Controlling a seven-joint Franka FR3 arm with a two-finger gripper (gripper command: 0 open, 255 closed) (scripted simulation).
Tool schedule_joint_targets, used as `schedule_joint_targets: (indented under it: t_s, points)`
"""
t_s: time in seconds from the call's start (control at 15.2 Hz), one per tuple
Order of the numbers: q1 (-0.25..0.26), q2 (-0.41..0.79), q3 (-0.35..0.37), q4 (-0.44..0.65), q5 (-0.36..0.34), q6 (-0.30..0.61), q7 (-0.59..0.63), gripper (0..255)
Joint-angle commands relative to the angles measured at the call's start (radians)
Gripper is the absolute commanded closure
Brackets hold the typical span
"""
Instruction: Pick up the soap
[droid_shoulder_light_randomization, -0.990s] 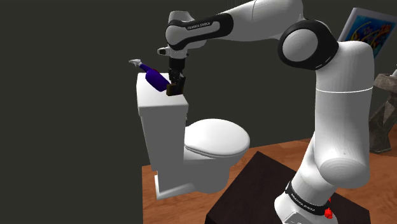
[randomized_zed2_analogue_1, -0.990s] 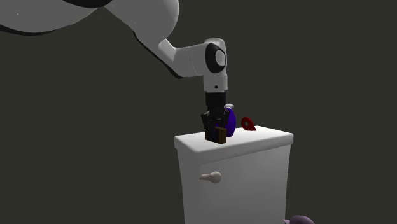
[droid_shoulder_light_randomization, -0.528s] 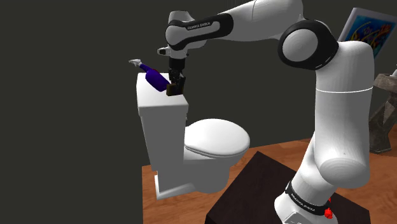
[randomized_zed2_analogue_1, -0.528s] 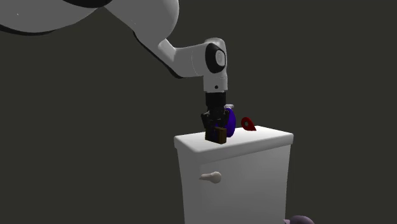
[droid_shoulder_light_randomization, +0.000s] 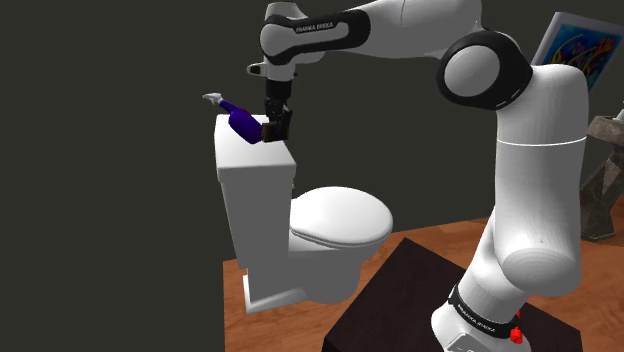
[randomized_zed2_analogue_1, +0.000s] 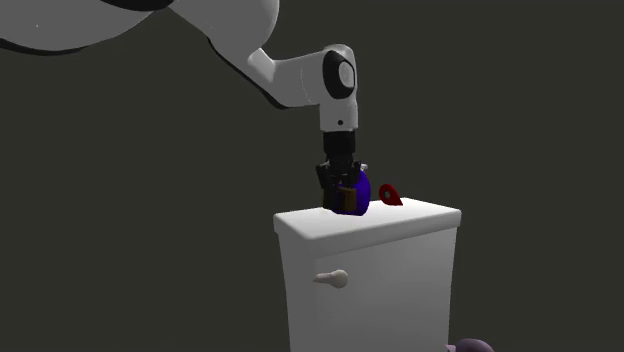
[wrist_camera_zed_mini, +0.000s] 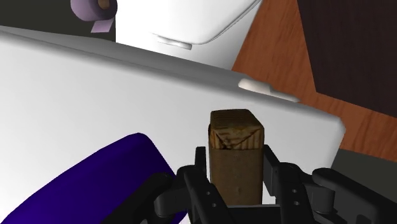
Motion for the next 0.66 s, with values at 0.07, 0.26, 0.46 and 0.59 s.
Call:
schedule_joint_targets:
  t_s: [0.07, 0.26, 0.46, 0.59]
  points:
    - [-0.001, 0.002, 0.000, 0.045, 0.000, -0.042, 0.000, 255]
    - [-0.002, 0.008, -0.001, 0.093, 0.001, -0.085, -0.001, 255]
    - [-0.004, 0.016, -0.001, 0.146, 0.002, -0.130, -0.002, 255]
    - [-0.004, 0.017, -0.001, 0.149, 0.002, -0.132, -0.002, 255]
